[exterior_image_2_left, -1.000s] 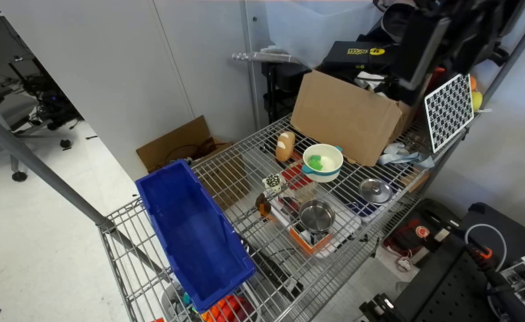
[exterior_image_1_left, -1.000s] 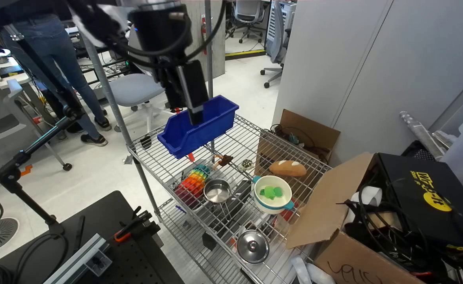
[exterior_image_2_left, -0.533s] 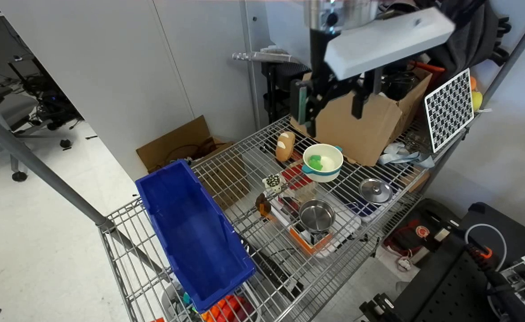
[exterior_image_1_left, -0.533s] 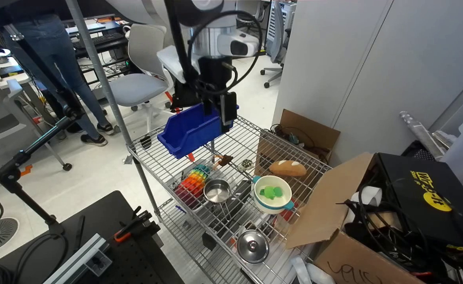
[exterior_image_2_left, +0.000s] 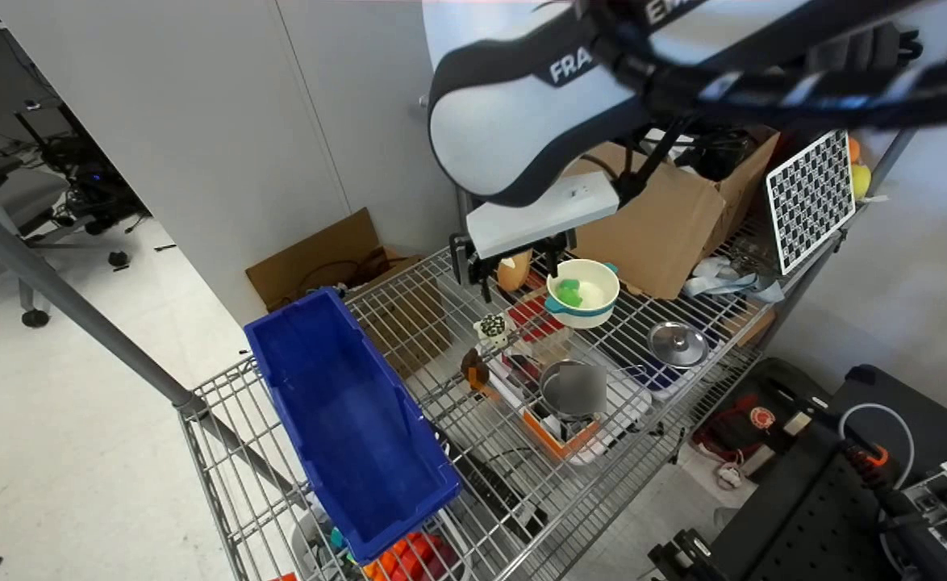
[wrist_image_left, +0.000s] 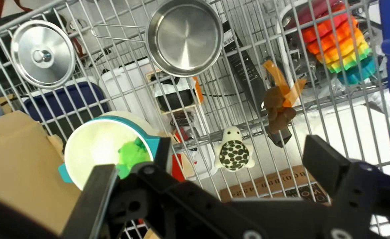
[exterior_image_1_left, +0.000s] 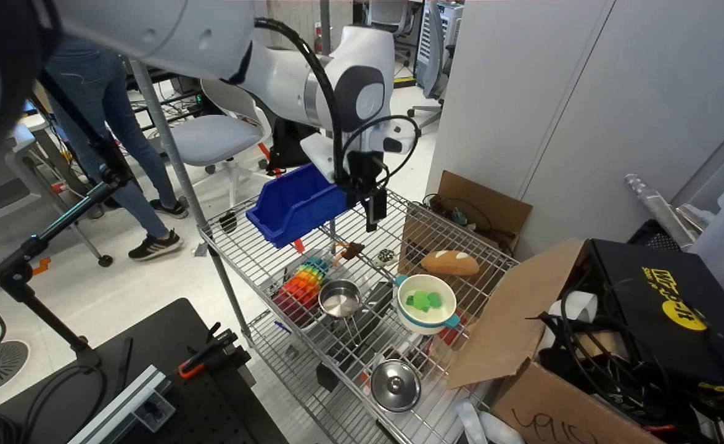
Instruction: Put the white and grey thing in the pot
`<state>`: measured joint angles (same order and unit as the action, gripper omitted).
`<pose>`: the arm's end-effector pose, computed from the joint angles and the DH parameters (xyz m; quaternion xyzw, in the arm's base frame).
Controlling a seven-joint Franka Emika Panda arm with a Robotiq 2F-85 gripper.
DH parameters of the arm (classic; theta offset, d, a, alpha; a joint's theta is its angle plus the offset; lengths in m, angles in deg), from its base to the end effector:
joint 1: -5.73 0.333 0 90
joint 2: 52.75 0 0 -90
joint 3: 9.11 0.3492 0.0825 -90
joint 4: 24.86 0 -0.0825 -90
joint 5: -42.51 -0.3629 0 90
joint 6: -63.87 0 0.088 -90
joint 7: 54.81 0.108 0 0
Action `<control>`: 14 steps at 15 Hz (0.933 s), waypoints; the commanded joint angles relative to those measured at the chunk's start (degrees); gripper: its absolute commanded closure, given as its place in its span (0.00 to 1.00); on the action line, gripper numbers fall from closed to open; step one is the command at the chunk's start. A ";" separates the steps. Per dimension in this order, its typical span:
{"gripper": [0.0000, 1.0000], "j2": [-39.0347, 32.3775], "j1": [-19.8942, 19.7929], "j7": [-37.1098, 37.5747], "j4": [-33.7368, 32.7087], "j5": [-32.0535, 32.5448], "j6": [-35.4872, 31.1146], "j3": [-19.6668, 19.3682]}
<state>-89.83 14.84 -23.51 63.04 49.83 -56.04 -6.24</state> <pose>0.6867 0.1328 0.3066 0.9887 -0.1380 -0.0262 0.0519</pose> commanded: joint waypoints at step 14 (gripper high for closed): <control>0.00 -25.67 2.87 1.39 -27.07 -6.13 0.67 -4.69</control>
<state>-110.16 17.45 -23.07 44.19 45.26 -58.61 -9.10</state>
